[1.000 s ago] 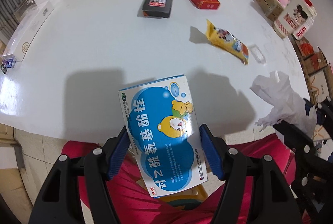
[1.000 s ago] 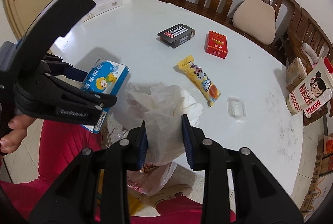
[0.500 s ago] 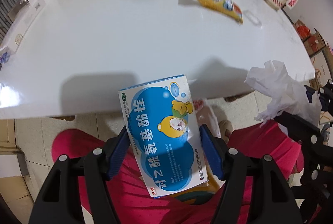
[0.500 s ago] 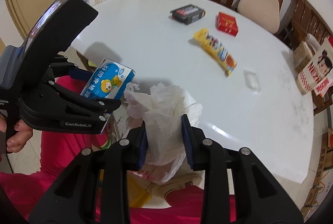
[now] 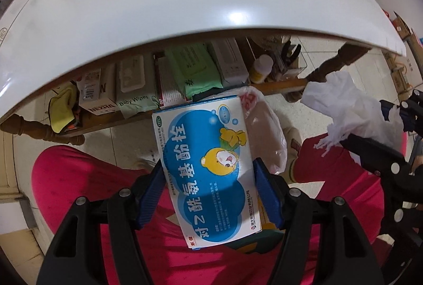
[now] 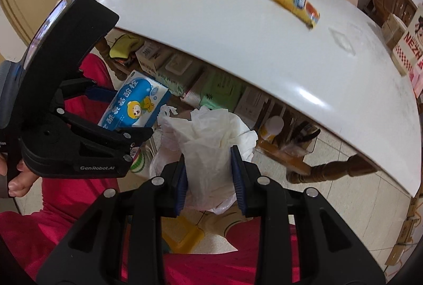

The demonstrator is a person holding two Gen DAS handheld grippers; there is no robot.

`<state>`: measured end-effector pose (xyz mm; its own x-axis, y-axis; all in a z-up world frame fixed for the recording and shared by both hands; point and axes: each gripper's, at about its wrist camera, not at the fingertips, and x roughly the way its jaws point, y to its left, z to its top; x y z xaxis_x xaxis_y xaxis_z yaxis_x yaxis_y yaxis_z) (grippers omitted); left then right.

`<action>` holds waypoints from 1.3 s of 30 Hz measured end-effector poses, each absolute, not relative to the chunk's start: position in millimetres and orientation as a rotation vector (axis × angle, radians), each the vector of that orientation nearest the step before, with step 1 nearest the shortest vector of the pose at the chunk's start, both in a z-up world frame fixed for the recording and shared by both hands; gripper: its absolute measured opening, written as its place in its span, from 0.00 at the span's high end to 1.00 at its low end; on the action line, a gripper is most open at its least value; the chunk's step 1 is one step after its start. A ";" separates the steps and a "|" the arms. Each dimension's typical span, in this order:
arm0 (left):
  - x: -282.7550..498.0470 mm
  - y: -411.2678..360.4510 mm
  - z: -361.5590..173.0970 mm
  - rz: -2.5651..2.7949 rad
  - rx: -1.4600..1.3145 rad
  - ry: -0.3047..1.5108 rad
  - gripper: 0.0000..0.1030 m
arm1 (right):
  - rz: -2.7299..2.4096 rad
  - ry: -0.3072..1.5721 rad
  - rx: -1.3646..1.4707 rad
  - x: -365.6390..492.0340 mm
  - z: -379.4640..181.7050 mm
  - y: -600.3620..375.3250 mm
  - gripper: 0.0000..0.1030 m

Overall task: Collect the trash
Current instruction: 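Carry the held box and tissue down toward the bag under the table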

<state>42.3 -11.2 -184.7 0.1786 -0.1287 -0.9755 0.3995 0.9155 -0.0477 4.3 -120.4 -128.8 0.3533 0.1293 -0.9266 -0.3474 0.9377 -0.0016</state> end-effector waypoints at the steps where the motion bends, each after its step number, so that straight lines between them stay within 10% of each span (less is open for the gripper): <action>1: 40.5 -11.4 -187.5 -0.379 0.242 1.340 0.38 | 0.307 1.174 -0.209 3.8 -131.6 -121.5 0.71; 39: 74.0 -32.3 -375.5 -0.340 0.297 1.554 0.38 | 0.153 1.481 -0.032 67.1 -357.8 -137.1 0.70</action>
